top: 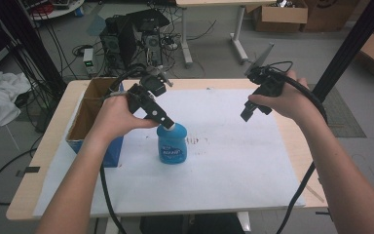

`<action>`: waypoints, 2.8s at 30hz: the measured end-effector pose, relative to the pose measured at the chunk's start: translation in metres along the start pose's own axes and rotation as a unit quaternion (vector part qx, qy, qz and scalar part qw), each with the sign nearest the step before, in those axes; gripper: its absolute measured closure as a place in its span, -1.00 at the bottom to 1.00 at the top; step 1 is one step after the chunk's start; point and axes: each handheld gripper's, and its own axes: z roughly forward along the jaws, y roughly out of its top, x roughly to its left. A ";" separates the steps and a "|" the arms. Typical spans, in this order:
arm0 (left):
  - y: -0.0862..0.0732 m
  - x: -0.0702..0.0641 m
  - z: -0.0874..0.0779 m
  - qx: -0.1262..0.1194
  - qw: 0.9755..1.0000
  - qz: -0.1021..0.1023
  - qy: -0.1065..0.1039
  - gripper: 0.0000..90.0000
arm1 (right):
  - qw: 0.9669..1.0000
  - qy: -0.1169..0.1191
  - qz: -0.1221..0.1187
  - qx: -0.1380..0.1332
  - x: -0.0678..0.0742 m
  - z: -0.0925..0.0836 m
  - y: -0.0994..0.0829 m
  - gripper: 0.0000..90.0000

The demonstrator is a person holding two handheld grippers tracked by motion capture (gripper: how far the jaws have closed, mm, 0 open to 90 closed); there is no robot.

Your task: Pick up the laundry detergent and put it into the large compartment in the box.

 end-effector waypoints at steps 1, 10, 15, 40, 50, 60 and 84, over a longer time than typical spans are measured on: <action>0.000 0.000 0.000 0.000 1.000 0.000 0.000 -0.89 | 1.000 0.000 0.000 0.000 0.000 0.000 0.000 -0.51; 0.001 -0.003 0.012 0.011 0.999 0.038 0.002 -0.90 | 1.000 0.001 0.003 0.001 -0.005 0.001 -0.003 -0.50; 0.000 -0.005 0.019 0.013 0.998 0.060 0.010 -0.90 | 1.000 0.003 0.004 -0.001 -0.007 0.003 -0.004 -0.50; 0.000 -0.015 0.051 0.043 0.993 0.109 0.013 -0.91 | 1.000 0.007 0.007 0.005 -0.013 0.012 -0.005 -0.50; 0.000 -0.015 0.060 0.052 0.992 0.115 0.011 -0.90 | 1.000 0.009 0.005 0.006 -0.015 0.016 -0.005 -0.50; 0.001 -0.015 0.071 0.069 0.990 0.121 0.013 -0.90 | 1.000 0.010 0.007 0.009 -0.017 0.018 -0.006 -0.50; 0.000 -0.014 0.077 0.077 0.989 0.129 0.004 -0.75 | 1.000 0.012 0.006 0.010 -0.018 0.022 -0.005 -0.49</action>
